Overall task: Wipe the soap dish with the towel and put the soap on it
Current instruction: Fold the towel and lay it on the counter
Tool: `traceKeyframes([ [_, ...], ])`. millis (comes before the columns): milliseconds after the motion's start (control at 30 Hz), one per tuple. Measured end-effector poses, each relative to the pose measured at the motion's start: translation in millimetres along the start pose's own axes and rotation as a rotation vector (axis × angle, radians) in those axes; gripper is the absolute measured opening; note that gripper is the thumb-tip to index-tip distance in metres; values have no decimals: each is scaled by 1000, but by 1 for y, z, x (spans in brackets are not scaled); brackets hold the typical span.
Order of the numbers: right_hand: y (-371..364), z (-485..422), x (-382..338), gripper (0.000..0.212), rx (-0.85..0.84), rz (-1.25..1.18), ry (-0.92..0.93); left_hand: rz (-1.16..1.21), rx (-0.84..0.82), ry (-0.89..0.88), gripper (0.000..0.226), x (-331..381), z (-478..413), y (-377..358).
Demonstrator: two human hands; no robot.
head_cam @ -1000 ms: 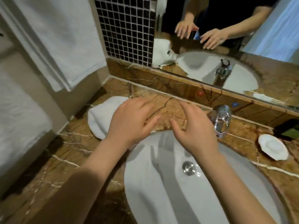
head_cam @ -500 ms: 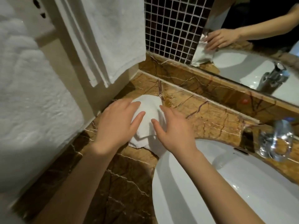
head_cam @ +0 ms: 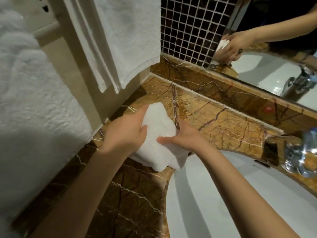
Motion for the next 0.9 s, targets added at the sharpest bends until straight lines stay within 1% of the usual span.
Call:
traceKeyframes([
  [33, 1, 0, 0, 74, -13, -6, -10, -38, -17, -6, 64, 2, -4, 0],
  [100, 7, 4, -4, 42, 4, -35, 10, -105, -57, -10, 68, 5, -10, -2],
  [133, 10, 7, -7, 33, 19, -63, 31, -112, -76, -8, 68, 5, -13, -2],
  [167, 15, 10, -11, 30, 38, -90, 62, -102, -89, -2, 69, 5, -16, -2],
  [233, 29, 19, -26, 33, 77, -128, 156, -59, -85, 9, 73, 7, -22, 2],
  [267, 37, 25, -36, 34, 83, -130, 217, -9, -79, 13, 71, 10, -26, 5],
  [333, 54, 36, -52, 37, 82, -96, 307, 153, -73, 3, 54, 19, -36, 11],
  [367, 62, 39, -57, 34, 88, -72, 334, 238, -81, -9, 49, 24, -40, 13],
  [400, 71, 42, -61, 28, 100, -49, 360, 320, -97, -19, 48, 29, -44, 14],
  [433, 79, 45, -64, 23, 116, -26, 380, 392, -113, -21, 49, 32, -46, 15],
  [467, 87, 48, -66, 22, 132, -10, 398, 445, -113, -22, 51, 35, -49, 16],
  [567, 106, 54, -68, 15, 206, -35, 417, 512, -27, -36, 51, 39, -51, 28],
  [633, 120, 55, -65, 16, 298, -53, 418, 556, 12, -72, 41, 46, -52, 36],
  [667, 126, 55, -61, 22, 346, -65, 416, 579, 16, -82, 32, 49, -52, 38],
  [700, 132, 54, -54, 30, 395, -113, 402, 608, 10, -76, 26, 49, -52, 38],
  [733, 137, 53, -41, 38, 435, -225, 363, 659, -1, -55, 22, 48, -52, 38],
  [767, 136, 51, -24, 45, 436, -401, 281, 730, -14, -27, 19, 45, -51, 36],
  [800, 127, 47, -5, 51, 378, -613, 180, 811, -23, 3, 16, 43, -49, 34],
  [833, 110, 41, 12, 56, 272, -816, 76, 883, -24, 28, 13, 40, -47, 33],
  [867, 88, 36, 27, 56, 148, -973, -23, 947, -19, 50, 12, 38, -45, 33],
  [900, 67, 34, 35, 51, 28, -1071, -79, 1007, -11, 68, 12, 36, -44, 33],
])
Point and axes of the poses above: each hand's wrist, its own z-axis away from the middle knuckle, its own y-axis out of the back of the hand, x = y × z, the point moved 10 cm from there along -z, towards the middle knuckle, and after that the axes turned 9 degrees about -z, right-handed, at the moved point
